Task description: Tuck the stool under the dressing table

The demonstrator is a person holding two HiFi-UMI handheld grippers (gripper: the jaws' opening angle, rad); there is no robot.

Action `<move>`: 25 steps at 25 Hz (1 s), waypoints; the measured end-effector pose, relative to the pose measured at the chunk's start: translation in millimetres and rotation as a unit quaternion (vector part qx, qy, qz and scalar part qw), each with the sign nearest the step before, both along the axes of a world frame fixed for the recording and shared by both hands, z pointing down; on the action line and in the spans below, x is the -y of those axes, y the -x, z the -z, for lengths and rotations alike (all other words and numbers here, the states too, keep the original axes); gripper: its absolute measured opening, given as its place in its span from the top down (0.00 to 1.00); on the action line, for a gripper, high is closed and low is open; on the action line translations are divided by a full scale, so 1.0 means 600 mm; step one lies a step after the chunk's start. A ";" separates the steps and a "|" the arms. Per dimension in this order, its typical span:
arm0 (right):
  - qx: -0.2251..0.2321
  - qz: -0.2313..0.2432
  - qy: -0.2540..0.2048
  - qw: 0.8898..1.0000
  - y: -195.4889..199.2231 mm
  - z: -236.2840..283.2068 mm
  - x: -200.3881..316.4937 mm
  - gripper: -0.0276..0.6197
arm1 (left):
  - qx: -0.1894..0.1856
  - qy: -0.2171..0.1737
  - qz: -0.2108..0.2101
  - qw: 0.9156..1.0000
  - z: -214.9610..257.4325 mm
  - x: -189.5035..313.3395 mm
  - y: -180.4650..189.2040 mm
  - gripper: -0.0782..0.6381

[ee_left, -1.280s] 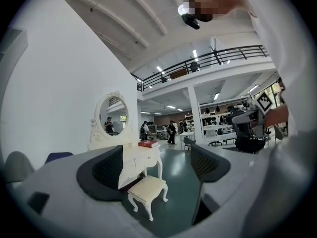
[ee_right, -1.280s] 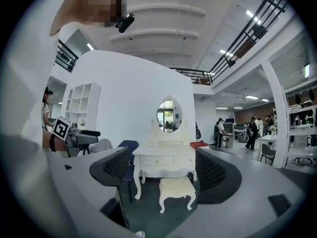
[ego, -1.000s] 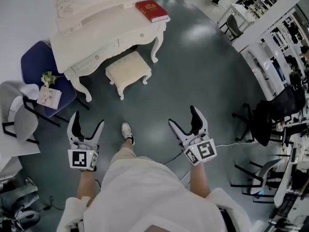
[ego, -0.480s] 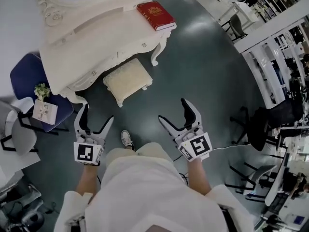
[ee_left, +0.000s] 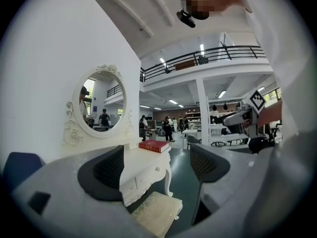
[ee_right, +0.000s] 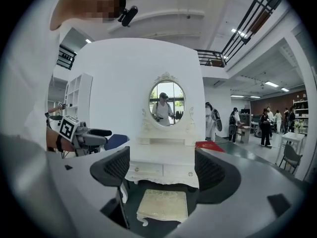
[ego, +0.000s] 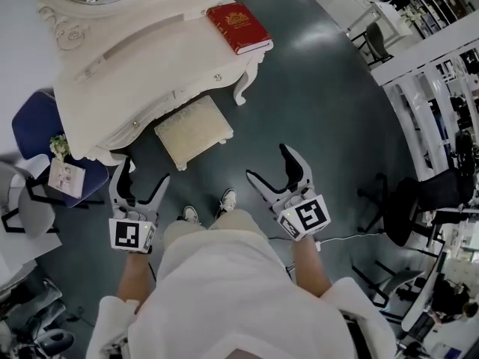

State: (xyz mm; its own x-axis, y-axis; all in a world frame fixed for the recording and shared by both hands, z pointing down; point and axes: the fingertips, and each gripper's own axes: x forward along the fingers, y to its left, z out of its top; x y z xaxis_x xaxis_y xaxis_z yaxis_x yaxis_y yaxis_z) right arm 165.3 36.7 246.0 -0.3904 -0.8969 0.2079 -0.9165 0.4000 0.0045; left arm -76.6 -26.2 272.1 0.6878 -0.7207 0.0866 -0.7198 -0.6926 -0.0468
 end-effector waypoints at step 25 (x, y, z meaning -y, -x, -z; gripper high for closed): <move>-0.074 0.103 0.170 0.977 -0.063 -0.493 0.198 0.51 | 0.083 0.122 0.061 0.987 -0.437 0.119 -0.057 0.43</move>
State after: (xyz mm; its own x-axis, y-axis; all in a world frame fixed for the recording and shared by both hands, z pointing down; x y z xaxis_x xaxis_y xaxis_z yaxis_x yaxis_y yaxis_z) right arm 203.3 -82.0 541.5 -0.4987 -0.6715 0.5481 -0.8153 0.5780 -0.0336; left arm -42.7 -97.4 534.3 0.5584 -0.7416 0.3717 -0.7954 -0.6059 -0.0139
